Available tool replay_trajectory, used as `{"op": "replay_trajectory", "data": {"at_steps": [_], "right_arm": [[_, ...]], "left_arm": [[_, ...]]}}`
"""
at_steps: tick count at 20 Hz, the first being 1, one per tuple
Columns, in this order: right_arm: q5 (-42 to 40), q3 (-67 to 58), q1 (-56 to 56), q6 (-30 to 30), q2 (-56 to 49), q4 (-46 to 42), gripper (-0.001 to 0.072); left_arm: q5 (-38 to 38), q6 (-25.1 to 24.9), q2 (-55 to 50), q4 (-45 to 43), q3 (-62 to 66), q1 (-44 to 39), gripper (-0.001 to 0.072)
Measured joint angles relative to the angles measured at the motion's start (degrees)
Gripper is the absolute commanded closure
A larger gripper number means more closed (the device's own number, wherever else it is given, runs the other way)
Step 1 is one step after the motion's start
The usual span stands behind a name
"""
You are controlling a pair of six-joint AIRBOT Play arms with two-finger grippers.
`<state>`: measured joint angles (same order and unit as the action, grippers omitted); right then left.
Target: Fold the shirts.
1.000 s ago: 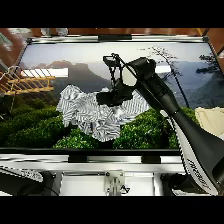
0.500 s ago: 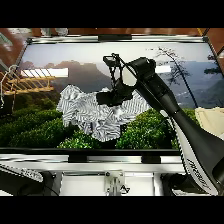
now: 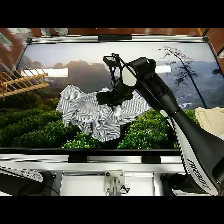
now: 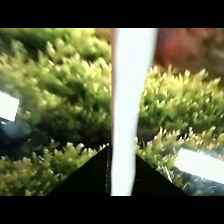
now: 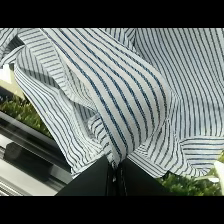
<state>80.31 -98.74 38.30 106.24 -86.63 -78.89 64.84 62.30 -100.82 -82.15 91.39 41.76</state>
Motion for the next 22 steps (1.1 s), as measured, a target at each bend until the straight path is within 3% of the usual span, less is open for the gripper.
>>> {"op": "replay_trajectory", "data": {"at_steps": [6,10,15,22], "right_arm": [[5.1,-2.8,0.0,-0.4,0.1,-7.3,0.0632],[11.2,-8.4,-2.8,-1.8,0.1,-12.9,0.0632],[16.3,-13.3,-8.7,-4.8,0.1,-15.1,0.0632],[17.9,-14.5,-14.4,-9.5,0.1,-15.6,0.0631]], "left_arm": [[0.2,2.3,8.2,4.0,5.1,-1.6,0.0653],[0.6,6.1,14.8,13.1,7.8,-6.5,0.0653],[8.9,7.5,24.3,17.4,8.5,-21.4,0.0654],[21.7,11.0,41.1,7.8,-1.3,-48.5,0.0654]]}}
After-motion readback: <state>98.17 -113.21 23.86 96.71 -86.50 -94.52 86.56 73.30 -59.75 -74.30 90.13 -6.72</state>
